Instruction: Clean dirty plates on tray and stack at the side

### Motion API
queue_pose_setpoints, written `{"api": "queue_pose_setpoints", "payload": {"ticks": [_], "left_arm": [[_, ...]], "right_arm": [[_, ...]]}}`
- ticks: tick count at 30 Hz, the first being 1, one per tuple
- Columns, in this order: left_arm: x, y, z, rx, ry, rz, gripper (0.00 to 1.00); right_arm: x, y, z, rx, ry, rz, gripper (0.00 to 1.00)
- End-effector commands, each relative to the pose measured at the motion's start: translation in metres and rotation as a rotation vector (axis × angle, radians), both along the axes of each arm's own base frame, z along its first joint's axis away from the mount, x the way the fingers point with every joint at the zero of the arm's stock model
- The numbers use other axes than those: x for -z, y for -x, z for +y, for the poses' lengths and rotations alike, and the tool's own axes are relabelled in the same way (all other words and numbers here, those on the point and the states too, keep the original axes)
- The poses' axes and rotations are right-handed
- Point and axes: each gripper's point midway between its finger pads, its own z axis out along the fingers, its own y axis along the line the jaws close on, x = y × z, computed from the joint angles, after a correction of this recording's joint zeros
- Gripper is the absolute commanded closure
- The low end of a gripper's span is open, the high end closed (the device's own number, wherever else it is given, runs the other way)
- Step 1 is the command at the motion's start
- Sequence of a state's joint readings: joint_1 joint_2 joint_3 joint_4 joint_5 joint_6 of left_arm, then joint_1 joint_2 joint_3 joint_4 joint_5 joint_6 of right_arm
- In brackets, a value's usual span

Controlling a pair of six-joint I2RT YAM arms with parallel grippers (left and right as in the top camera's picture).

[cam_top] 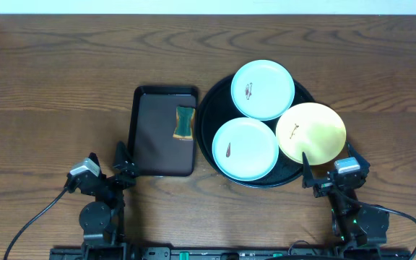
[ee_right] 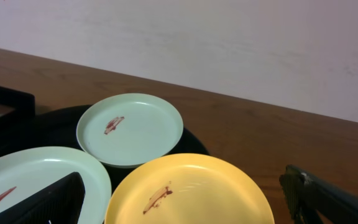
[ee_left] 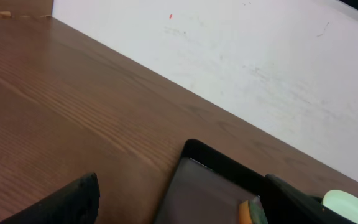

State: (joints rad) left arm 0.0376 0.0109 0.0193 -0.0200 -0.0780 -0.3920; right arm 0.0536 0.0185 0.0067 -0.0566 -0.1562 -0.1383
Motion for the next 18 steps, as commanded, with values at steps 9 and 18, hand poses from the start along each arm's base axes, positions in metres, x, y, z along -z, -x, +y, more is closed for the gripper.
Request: {"api": "queue_pose_setpoints", "payload": {"ticks": [9,18], "left_arm": [[0.0163,0.0021,0.0057,-0.031,-0.015,0.055,0.16],[0.0116,0.0014,0.0056,-0.031,-0.016,0.035,0.17]], "right_arm": [[0.0017,-0.0004,-0.0025,0.012,-0.013,0.009,0.01],[0.0017,-0.0004,-0.0025,0.012,-0.013,0.009,0.01]]}}
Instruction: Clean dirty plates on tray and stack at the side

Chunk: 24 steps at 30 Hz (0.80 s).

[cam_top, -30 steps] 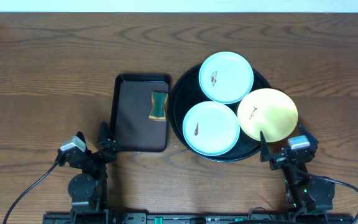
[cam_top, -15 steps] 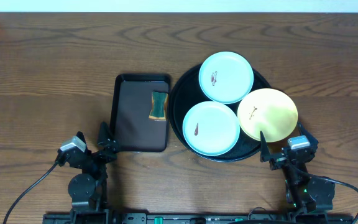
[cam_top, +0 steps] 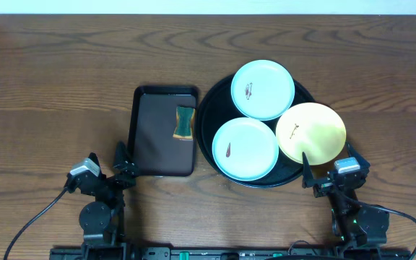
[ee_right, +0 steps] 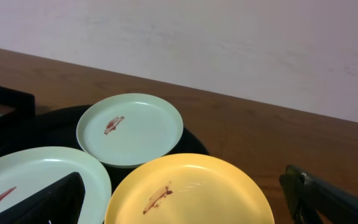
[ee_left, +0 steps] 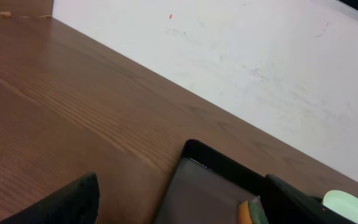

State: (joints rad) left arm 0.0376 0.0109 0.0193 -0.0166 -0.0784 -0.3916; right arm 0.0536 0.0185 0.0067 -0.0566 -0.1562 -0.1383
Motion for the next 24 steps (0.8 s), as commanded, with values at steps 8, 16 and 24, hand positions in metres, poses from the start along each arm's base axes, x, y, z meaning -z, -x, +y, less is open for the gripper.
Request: {"api": "queue_pose_setpoints", "payload": {"ticks": [8,16,24], "left_arm": [[0.013,0.002,0.006,-0.032,-0.015,0.04,0.16],[-0.034,0.003,-0.039,0.228,0.0,-0.056,0.17],[-0.134,0.03,-0.041,0.243,-0.048,0.09,0.17]], "right_arm": [[-0.002,-0.001,-0.003,0.012,-0.008,-0.008,0.01],[-0.015,0.005,0.014,-0.087,-0.024,-0.031,0.01],[-0.113,0.029,0.009,-0.066,-0.066,-0.067,0.01]]}}
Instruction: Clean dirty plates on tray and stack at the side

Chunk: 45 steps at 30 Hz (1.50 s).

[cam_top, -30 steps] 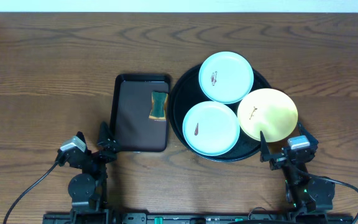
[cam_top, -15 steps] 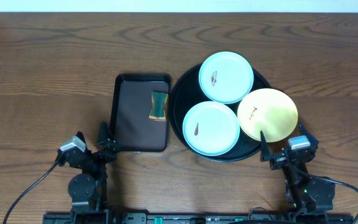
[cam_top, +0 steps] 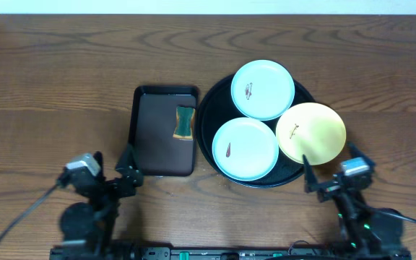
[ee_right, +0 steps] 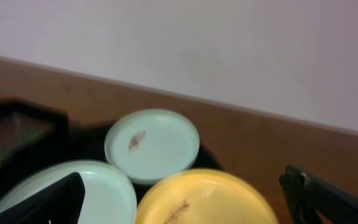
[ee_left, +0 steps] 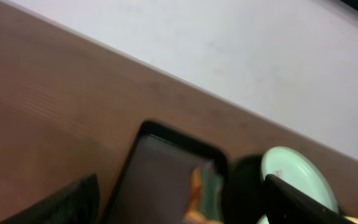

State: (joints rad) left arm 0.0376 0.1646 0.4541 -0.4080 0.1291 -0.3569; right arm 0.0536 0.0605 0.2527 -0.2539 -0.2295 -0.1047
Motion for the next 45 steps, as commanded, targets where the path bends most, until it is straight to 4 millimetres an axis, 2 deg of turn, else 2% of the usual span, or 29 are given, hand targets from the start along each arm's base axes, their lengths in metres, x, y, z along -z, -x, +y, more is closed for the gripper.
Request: {"api": "queue_pose_setpoints", "payload": {"ticks": [1,3,4,9,11,15,18,19,22,24,25,27,29,30,32,36,38,40,41,42,43,45], "left_arm": [[-0.068,0.005,-0.005,0.036,-0.041,0.026,0.16],[-0.085,0.003,-0.005,0.04,-0.035,0.134,0.16],[-0.095,0.0,-0.007,0.057,-0.024,0.246,0.16],[-0.113,-0.006,-0.025,0.158,0.048,0.539,0.16],[-0.119,-0.023,-0.03,0.185,0.078,0.607,0.16],[-0.099,-0.036,-0.036,0.217,0.117,0.734,0.16],[-0.084,-0.046,-0.036,0.214,0.126,0.801,0.16],[-0.079,-0.047,-0.036,0.213,0.131,0.829,0.17],[-0.059,-0.046,-0.033,0.196,0.131,0.925,0.18],[-0.045,-0.045,-0.025,0.155,0.093,0.98,0.18],[-0.038,-0.045,-0.021,0.133,0.067,1.002,0.22],[-0.026,-0.044,-0.015,0.096,0.015,1.039,0.23],[-0.018,-0.044,-0.011,0.074,-0.023,1.059,0.23],[-0.012,-0.044,-0.009,0.065,-0.041,1.069,0.24],[-0.001,-0.044,-0.008,0.058,-0.062,1.089,0.25],[0.017,-0.043,-0.009,0.062,-0.064,1.121,0.26],[0.027,-0.041,-0.009,0.063,-0.064,1.141,0.27],[0.033,-0.04,-0.009,0.063,-0.064,1.151,0.3],[0.035,-0.041,-0.009,0.063,-0.064,1.152,0.31],[0.037,-0.042,-0.009,0.063,-0.064,1.151,0.33],[0.039,-0.043,-0.009,0.063,-0.064,1.149,0.34],[0.043,-0.044,-0.01,0.065,-0.065,1.146,0.36]], "right_arm": [[-0.066,0.011,-0.002,0.007,-0.042,-0.05,0.01],[-0.086,0.01,-0.002,0.01,-0.065,0.003,0.01],[-0.098,0.005,-0.004,0.029,-0.087,0.081,0.01],[-0.113,-0.019,-0.002,0.039,-0.074,0.392,0.01],[-0.114,-0.032,0.004,0.016,-0.073,0.581,0.01],[-0.127,-0.048,0.032,-0.128,-0.144,0.781,0.01],[-0.124,-0.059,0.046,-0.204,-0.189,0.881,0.01],[-0.121,-0.063,0.047,-0.203,-0.191,0.902,0.01],[-0.097,-0.073,0.044,-0.14,-0.238,1.019,0.38],[-0.076,-0.074,0.041,-0.079,-0.22,1.104,0.51],[-0.064,-0.074,0.039,-0.044,-0.196,1.143,0.53],[-0.041,-0.075,0.036,0.044,-0.149,1.212,0.48],[-0.017,-0.076,0.037,0.123,-0.101,1.268,0.48],[-0.003,-0.076,0.041,0.147,-0.074,1.296,0.51],[0.024,-0.075,0.055,0.156,-0.039,1.338,0.66],[0.064,-0.074,0.075,0.165,-0.011,1.376,0.7],[0.085,-0.072,0.079,0.198,0.011,1.392,0.64],[0.096,-0.075,0.086,0.183,0.019,1.385,0.39],[0.099,-0.077,0.089,0.176,0.02,1.378,0.31],[0.101,-0.08,0.091,0.172,0.015,1.368,0.18],[0.101,-0.083,0.092,0.17,0.013,1.362,0.01],[0.101,-0.088,0.094,0.163,0.002,1.345,0.01]]}}
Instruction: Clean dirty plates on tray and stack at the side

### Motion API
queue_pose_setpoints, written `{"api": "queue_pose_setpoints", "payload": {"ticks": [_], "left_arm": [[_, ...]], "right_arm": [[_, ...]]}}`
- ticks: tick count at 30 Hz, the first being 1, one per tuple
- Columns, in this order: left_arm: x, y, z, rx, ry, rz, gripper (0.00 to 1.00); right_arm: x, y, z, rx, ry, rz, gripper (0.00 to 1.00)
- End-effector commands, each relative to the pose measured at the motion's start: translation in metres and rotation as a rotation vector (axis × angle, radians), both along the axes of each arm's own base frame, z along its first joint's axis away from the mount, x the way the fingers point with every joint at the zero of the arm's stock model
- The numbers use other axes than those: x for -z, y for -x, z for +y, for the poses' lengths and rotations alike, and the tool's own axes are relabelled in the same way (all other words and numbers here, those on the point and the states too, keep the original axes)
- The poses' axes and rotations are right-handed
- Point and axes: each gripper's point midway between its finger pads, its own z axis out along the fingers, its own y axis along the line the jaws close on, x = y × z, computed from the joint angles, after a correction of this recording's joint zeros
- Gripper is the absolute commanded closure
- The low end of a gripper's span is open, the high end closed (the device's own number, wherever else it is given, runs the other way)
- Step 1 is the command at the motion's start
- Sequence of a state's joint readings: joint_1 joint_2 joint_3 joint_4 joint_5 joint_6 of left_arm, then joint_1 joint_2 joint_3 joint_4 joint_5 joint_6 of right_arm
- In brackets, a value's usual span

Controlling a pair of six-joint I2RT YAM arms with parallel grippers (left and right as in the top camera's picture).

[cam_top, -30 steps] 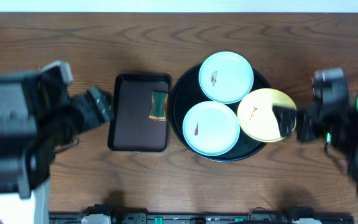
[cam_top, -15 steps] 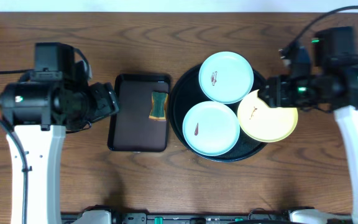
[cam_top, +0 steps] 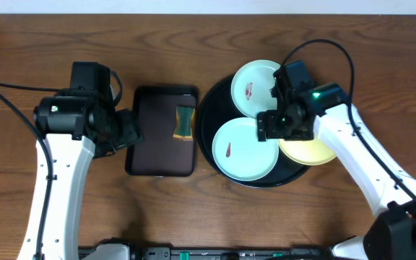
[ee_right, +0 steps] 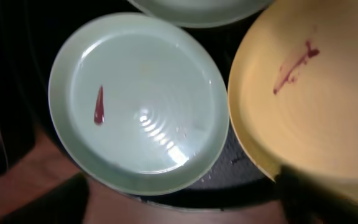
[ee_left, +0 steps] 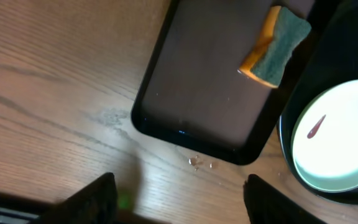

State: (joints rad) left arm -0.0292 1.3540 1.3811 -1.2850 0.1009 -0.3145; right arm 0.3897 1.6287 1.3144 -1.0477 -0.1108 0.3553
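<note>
Three smeared plates lie on a round black tray (cam_top: 203, 124): a mint plate (cam_top: 243, 150) at the front, a second mint plate (cam_top: 253, 87) at the back, and a yellow plate (cam_top: 310, 150) partly hidden under my right arm. My right gripper (cam_top: 283, 123) hangs open above them; in the wrist view the right gripper (ee_right: 179, 208) sees the front mint plate (ee_right: 138, 93) and the yellow plate (ee_right: 316, 87). An orange-green sponge (cam_top: 185, 120) lies in a rectangular black tray (cam_top: 157, 148). My left gripper (cam_top: 125, 131) is open by that tray's left edge, with nothing between its fingers.
The wooden table (cam_top: 42, 50) extends left and behind both trays. In the left wrist view the sponge (ee_left: 272, 46) sits at the rectangular tray's (ee_left: 197, 93) far right, and water drops (ee_left: 202, 163) lie on the wood by its near edge. Cables trail from both arms.
Both arms have risen from the table's near edge and reached forward. My left gripper now hangs by the rectangular tray, my right one over the plates. Plates and sponge lie as before.
At the two oldest moments both arms rested low at the near edge, grippers open, looking across the table. By 1.5 s ago they had shifted a little. Now both look down on the trays, and nothing has been touched.
</note>
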Motion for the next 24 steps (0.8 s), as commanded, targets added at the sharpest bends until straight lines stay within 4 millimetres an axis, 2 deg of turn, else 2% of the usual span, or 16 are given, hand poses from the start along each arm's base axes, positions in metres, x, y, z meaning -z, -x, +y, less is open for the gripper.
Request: {"api": "queue_pose_setpoints", "payload": {"ticks": [1,2,3,4,5,6,10,15,20,24], "left_arm": [[0.008,-0.001,0.0,0.009,-0.016,0.009,0.36],[0.01,-0.001,-0.001,0.015,-0.016,0.009,0.36],[0.012,-0.001,-0.003,0.023,-0.017,0.01,0.36],[0.012,-0.001,-0.005,0.03,-0.017,0.011,0.36],[0.013,0.0,-0.008,0.041,-0.017,0.012,0.36],[0.013,0.0,-0.01,0.048,-0.017,0.012,0.36],[0.013,-0.004,-0.02,0.084,-0.016,-0.007,0.36],[0.012,-0.007,-0.027,0.108,-0.015,-0.024,0.36],[0.011,-0.008,-0.028,0.111,-0.015,-0.027,0.36],[0.011,-0.009,-0.027,0.11,-0.023,-0.032,0.36]], "right_arm": [[-0.001,-0.008,0.0,0.028,0.006,-0.032,0.01],[-0.001,-0.008,0.0,0.028,0.006,-0.032,0.09],[-0.001,-0.007,-0.001,0.042,0.008,-0.026,0.36],[0.0,-0.005,-0.002,0.063,0.012,-0.015,0.55],[0.002,-0.002,-0.002,0.092,0.017,0.001,0.69],[0.005,0.002,-0.002,0.116,0.022,0.013,0.74],[0.023,0.012,-0.008,0.176,0.101,0.019,0.72],[0.046,0.022,-0.011,0.182,0.142,0.024,0.75],[0.07,0.032,-0.017,0.182,0.158,0.036,0.74],[0.082,0.038,-0.02,0.181,0.16,0.041,0.77]]}}
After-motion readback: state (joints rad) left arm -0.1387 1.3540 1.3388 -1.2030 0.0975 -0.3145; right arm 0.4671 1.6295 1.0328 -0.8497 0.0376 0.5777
